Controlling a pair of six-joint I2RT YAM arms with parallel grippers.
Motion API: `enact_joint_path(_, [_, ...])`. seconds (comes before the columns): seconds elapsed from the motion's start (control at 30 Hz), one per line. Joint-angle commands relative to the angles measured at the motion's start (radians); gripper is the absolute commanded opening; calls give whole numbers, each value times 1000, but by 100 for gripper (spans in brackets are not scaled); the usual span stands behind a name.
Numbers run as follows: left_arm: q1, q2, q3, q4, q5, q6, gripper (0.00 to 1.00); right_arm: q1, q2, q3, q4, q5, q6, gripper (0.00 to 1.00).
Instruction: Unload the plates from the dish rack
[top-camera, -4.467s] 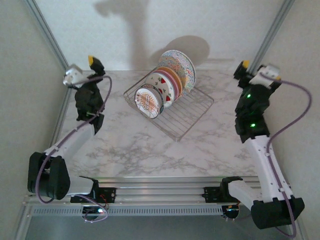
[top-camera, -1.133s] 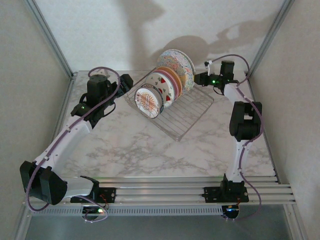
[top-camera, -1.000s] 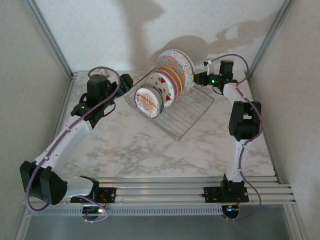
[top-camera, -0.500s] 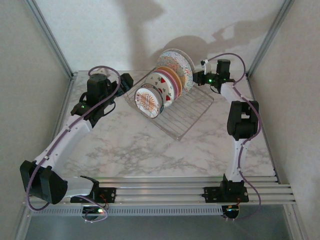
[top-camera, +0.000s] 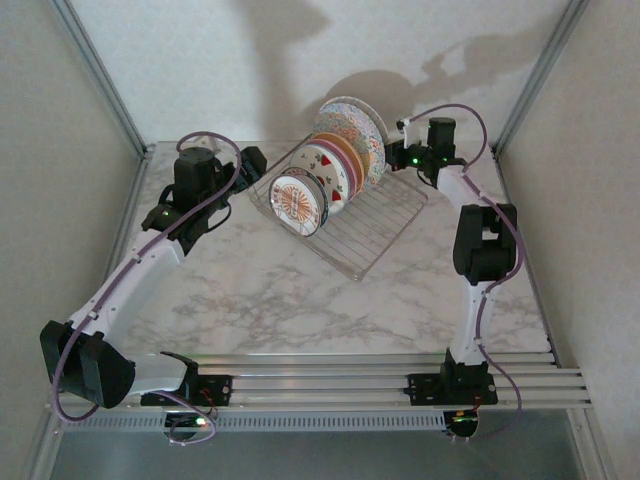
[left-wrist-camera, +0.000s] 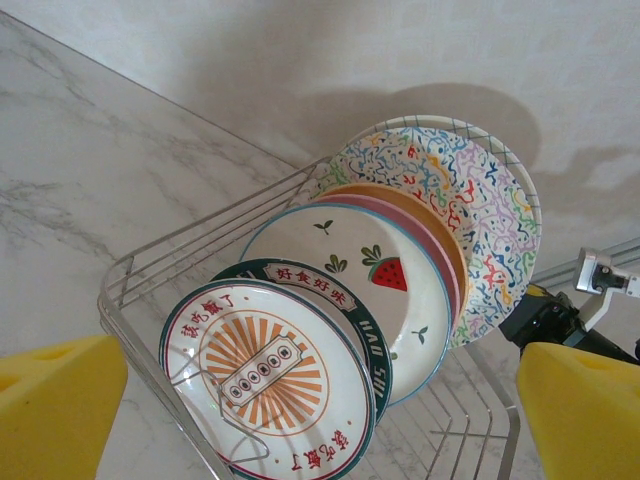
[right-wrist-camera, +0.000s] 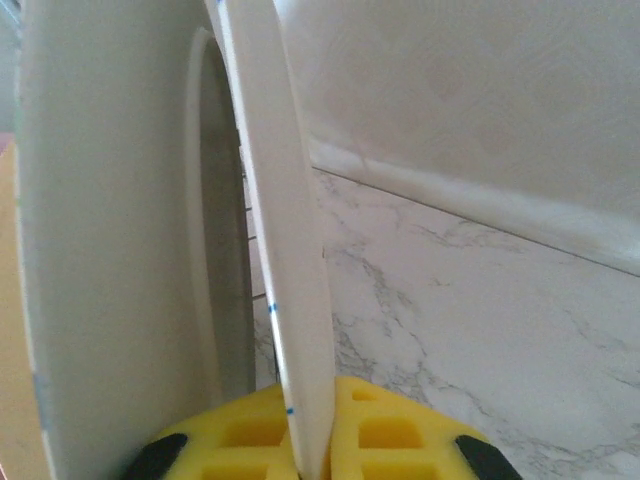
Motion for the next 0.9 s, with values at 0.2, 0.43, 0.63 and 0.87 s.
enact_joint_path(0.2, [-4,-16,-15,49,14,-28,99,16,-181,-82,81,78,28,0])
enact_joint_path(0.43, [-5,-14,-14,62,20,-40,99,17,-230,-95,75,140,4,0])
enact_joint_path(0.63, [-7,-4,-13,96,46,-57,99,10,-280,-120,75,191,-8,0])
enact_joint_path(0.87, [-16,21,-8,155,85,-80,98,-12,-358,-167,88,229,0,0])
